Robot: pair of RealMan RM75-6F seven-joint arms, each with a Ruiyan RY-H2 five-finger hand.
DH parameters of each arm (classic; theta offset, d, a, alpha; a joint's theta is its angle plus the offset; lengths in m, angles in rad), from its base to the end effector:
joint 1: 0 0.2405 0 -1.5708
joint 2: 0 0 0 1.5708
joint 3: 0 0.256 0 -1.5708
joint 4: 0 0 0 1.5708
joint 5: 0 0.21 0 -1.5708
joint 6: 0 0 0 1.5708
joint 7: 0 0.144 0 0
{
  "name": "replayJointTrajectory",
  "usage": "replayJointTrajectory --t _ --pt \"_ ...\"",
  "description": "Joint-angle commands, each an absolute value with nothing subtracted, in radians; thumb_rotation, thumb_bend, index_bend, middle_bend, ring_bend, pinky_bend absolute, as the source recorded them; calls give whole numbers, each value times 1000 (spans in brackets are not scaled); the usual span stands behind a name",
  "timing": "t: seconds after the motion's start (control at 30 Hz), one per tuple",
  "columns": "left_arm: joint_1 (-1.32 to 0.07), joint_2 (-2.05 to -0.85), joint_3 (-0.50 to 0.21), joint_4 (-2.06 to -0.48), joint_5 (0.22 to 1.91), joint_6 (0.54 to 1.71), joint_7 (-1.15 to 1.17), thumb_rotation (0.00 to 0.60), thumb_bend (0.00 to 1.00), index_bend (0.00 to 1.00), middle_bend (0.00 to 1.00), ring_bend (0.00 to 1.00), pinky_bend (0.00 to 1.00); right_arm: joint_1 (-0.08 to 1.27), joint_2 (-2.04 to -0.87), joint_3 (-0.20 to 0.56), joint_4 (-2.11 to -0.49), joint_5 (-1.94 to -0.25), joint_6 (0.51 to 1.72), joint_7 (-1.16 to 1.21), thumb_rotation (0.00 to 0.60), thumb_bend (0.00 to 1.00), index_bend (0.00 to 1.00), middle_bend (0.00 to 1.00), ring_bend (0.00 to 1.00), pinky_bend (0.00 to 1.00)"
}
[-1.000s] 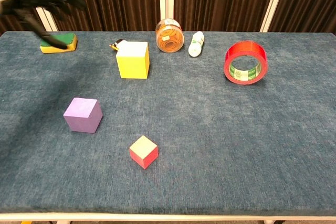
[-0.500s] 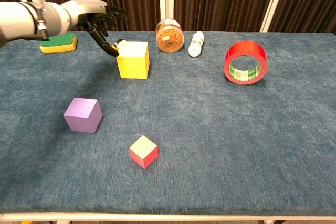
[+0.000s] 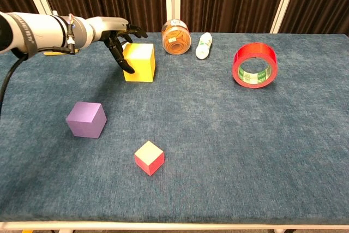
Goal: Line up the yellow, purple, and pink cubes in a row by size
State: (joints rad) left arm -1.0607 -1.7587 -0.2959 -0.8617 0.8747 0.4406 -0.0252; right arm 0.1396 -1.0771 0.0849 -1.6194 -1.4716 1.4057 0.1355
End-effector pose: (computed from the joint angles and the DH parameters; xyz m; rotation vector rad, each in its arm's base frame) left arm -0.1258 0.4561 -0.0594 -1.7824 -1.3816 -0.8264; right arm -0.3071 -0.2054 0.1683 1.3754 -0.9936 0.9884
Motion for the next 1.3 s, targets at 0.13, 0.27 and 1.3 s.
replayJointTrajectory --t 0.13,0.27,1.3 --pt "-1094 -1815 -294 -777 844 429 -9 600 48 269 272 194 247 140 -1076 86 -1621 -1467 1403 134 600 162 0 53 0 0" --pt "-1103 -1850 -296 -732 849 451 -2 600 78 409 452 369 337 140 -1075 87 -1620 -1461 1400 132 600 162 0 53 0 0" --pt "-1140 -1814 -262 -1210 458 809 441 600 91 393 504 469 472 119 -1073 73 -1594 -1479 1421 174 600 162 0 53 0 0"
